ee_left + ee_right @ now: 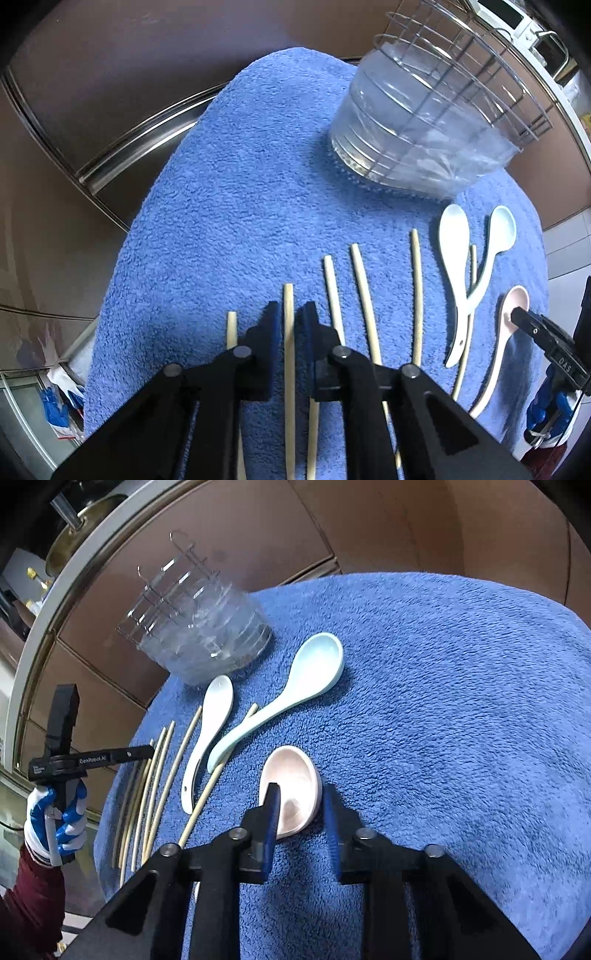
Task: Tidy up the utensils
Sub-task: 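Grasp a wooden chopstick with the left tool while the right tool grasps the pink-bowled spoon, then lower the chopstick into the glass holder with the left tool while the right tool drops the spoon in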
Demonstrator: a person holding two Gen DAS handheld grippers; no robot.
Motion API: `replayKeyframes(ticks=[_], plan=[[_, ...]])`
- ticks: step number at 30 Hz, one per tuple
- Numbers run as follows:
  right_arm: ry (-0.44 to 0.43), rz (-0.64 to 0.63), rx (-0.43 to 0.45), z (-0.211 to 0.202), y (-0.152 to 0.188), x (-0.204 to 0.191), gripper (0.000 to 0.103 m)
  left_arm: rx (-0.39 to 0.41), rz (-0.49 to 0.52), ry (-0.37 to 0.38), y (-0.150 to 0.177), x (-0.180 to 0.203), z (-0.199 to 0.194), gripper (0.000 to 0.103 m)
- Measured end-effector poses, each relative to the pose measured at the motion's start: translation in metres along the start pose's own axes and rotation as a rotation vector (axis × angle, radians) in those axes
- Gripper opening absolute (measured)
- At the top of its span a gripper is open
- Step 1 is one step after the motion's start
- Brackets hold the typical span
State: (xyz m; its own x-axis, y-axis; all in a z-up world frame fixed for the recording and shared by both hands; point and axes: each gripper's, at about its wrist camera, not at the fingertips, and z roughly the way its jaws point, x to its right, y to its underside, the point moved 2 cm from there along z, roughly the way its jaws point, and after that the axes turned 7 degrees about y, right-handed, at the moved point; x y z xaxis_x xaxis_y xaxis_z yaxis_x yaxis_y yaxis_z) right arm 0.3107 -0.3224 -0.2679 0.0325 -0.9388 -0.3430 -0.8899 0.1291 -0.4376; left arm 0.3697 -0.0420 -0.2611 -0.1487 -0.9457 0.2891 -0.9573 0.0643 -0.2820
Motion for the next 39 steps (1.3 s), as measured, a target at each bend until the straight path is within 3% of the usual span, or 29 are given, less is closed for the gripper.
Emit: replayKeyframes(ticks=[5,9,14,19,23,27,31,36,39], plan=[[0.021,-0.029,0.004,-0.002,0.001,-0.004,0.011,0.04,0.006,0.009,0.007,0.0,-0.011,0.005],[0.049,-0.078,0.082,-0.029,0.002,-0.02,0.009,0.13,0.023,0.052,0.015,0.005,-0.042,0.005],[0.108,-0.164,0.256,-0.089,-0.014,-0.055,0.007,0.37,0.058,0.132,0.01,0.018,-0.124,0.005],[0.112,-0.235,0.455,-0.144,-0.05,-0.101,0.007,0.64,0.092,0.225,-0.024,0.043,-0.208,0.005],[0.138,-0.265,0.632,-0.172,-0.088,-0.139,0.007,0.849,0.105,0.245,-0.053,0.063,-0.251,0.005],[0.195,-0.267,0.778,-0.178,-0.119,-0.163,0.007,0.991,0.073,0.257,-0.082,0.073,-0.257,0.005],[0.286,-0.265,0.845,-0.149,-0.138,-0.171,0.007,1.117,0.032,0.172,-0.103,0.08,-0.236,0.005],[0.337,-0.225,0.858,-0.102,-0.139,-0.161,0.007,1.169,0.009,0.074,-0.118,0.079,-0.185,0.005],[0.363,-0.229,0.861,-0.078,-0.133,-0.156,0.007,1.156,0.006,0.05,-0.119,0.078,-0.161,0.005]])
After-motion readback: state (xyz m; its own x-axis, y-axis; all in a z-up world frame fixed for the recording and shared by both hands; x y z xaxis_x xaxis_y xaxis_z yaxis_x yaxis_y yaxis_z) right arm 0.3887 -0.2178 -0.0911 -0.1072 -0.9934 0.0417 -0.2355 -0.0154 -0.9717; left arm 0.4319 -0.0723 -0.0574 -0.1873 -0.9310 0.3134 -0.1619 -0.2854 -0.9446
